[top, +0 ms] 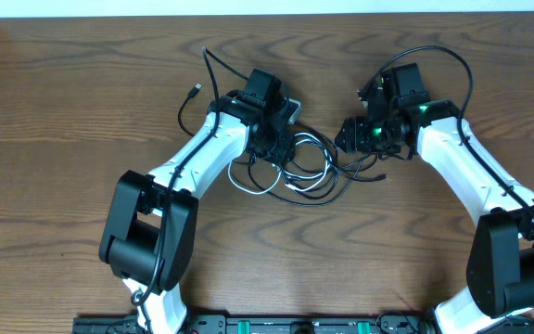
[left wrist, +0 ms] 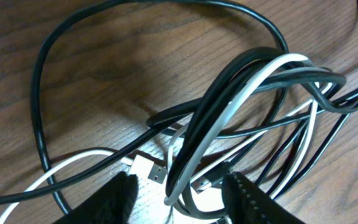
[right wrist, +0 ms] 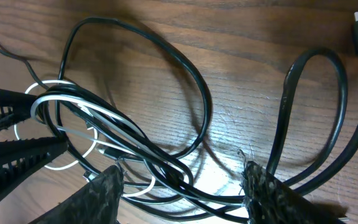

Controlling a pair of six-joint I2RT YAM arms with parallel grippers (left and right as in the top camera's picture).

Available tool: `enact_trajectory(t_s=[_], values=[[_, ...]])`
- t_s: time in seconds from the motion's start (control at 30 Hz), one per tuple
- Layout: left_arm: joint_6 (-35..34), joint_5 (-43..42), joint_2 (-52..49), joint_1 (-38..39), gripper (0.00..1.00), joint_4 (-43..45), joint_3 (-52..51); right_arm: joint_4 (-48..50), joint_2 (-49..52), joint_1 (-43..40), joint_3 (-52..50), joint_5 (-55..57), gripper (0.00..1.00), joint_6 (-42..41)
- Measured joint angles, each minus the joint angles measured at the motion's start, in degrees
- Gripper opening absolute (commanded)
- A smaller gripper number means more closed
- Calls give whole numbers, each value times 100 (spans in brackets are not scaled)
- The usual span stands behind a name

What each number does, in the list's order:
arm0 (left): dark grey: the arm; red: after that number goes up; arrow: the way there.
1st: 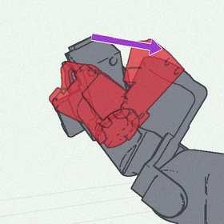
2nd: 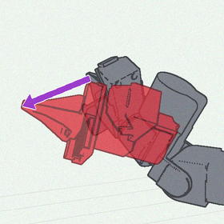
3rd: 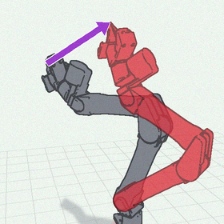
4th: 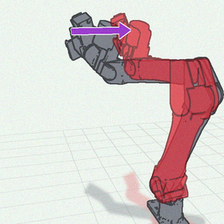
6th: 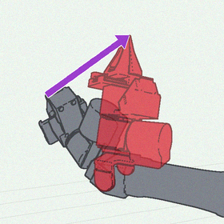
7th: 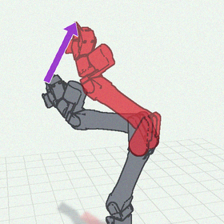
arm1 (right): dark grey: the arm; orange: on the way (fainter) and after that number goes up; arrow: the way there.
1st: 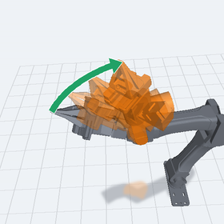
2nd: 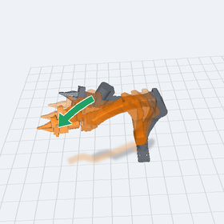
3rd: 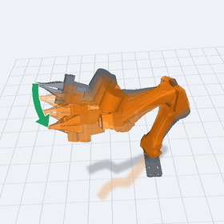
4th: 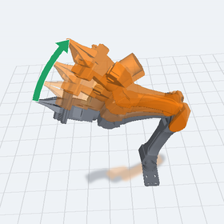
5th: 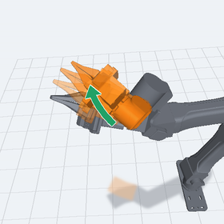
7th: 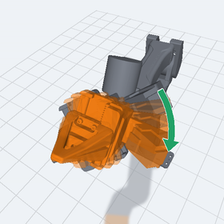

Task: Untangle cables

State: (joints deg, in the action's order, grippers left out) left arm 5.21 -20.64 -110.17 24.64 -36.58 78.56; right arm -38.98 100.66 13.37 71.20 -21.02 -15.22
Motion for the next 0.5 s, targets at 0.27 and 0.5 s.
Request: enact_trajectory(t_s=[0.27,0.5], values=[[33,0,-4,0,25,2,0,-20,0,0,0,0,60,2],[57,0,-4,0,9,2,0,-42,0,0,0,0,60,2]])
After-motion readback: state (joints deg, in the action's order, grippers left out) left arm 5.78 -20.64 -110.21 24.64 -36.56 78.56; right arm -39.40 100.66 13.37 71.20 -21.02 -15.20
